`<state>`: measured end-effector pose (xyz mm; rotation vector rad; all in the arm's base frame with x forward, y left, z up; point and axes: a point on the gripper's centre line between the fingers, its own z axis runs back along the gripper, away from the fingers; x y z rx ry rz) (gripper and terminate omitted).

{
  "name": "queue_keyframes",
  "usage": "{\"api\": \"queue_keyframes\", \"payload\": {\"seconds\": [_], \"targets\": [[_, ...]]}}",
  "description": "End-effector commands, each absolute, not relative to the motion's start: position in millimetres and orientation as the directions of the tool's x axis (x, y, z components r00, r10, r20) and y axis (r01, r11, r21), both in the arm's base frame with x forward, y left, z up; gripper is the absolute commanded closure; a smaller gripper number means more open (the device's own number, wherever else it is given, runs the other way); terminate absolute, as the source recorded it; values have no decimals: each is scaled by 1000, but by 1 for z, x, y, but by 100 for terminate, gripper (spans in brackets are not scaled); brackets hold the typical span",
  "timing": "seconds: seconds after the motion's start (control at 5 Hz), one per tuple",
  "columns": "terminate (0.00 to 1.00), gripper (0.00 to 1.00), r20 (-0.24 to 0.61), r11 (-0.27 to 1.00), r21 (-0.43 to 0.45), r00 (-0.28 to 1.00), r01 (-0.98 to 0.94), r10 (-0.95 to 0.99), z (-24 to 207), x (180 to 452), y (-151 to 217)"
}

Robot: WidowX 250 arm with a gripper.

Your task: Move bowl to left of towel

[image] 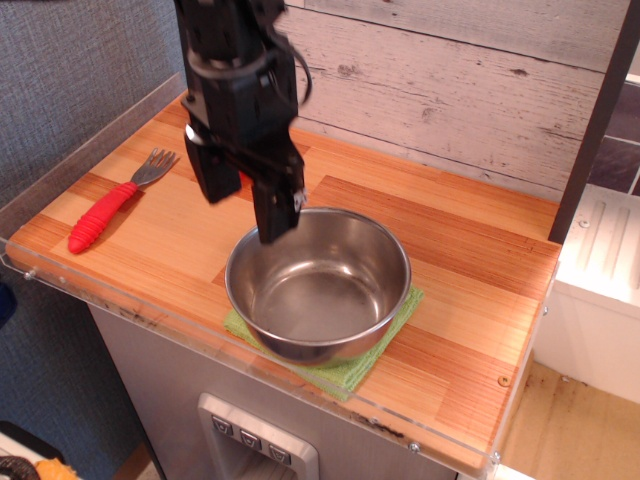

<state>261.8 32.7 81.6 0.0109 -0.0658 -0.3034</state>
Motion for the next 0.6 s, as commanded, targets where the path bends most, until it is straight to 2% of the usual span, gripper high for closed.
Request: {"api": "queue_keyframes", "payload": {"seconds": [0.0,0.2,0.4], "targets": [[0,0,-20,964,43,965,264,-263,49,267,35],[0,0,-24,957,34,958,288,-287,42,265,31],[0,100,-8,954,32,955,298,-298,44,265,28]]}}
